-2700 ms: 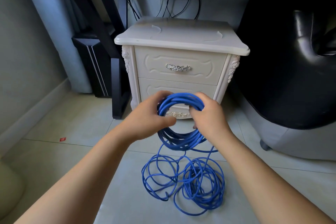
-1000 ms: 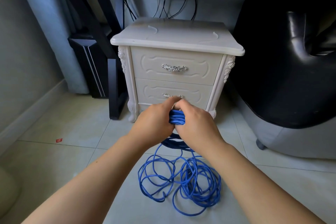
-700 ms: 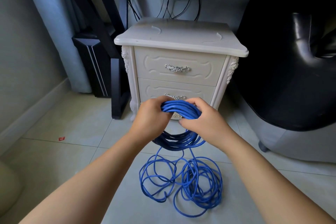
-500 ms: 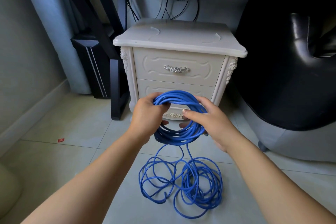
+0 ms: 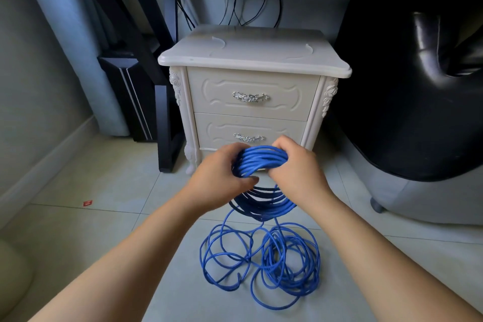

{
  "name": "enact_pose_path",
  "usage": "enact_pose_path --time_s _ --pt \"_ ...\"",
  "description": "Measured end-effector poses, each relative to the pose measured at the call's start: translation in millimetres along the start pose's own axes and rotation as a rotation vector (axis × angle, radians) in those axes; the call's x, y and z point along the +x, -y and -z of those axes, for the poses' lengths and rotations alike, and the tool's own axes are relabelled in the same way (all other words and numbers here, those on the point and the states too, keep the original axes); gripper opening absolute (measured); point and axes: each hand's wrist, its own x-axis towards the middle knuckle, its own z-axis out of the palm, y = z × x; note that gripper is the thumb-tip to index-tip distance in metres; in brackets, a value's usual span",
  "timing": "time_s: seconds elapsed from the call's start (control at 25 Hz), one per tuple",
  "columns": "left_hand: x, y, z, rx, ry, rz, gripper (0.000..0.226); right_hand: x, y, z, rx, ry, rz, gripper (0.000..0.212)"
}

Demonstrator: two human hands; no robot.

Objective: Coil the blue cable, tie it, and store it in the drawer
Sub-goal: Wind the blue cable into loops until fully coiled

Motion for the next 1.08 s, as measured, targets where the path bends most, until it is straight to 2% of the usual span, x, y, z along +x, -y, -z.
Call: enact_pose_path --time_s 0.08,0.16,0.24,0.32,0.48,0.64,0.76,0.84,0.96,1.08 --pt "-4 -1 -6 0.110 0.030 -0.128 0.055 -9 7 -4 -0.130 0.051 0.100 0.017" --pt "-4 -5 -11 0.199 0.047 -0.135 0.057 -14 10 -10 -0.217 0.079 0.191 0.022" --pt "-1 -6 -9 0.252 -0.003 -0.093 0.041 -14 12 -12 -0.221 0.067 0.244 0.022" --pt "3 -6 -3 0.220 -0.087 -0.072 0.021 -11 10 -8 -0.108 0.061 0.196 0.026" --pt "6 -8 3 -0.159 -0.186 0.048 0.017 1 0 8 0.160 0.152 -0.051 0.022" --pt "10 -9 1 -0.388 -0.262 0.145 0.018 2 -7 15 0.270 0.316 -0.111 0.026" --pt "11 -9 2 -0.566 -0.337 0.223 0.022 0 -7 17 0.340 0.388 -0.161 0.037" --pt "11 -9 3 -0.659 -0.386 0.264 0.021 -2 -6 15 0.430 0.397 -0.193 0.038" --pt "11 -9 1 -0.848 -0.469 0.349 0.019 -6 -2 3 0.721 0.396 -0.289 0.034" --pt "7 -12 -10 -0.983 -0.445 0.446 0.017 -8 4 -10 0.905 0.239 -0.336 0.019"
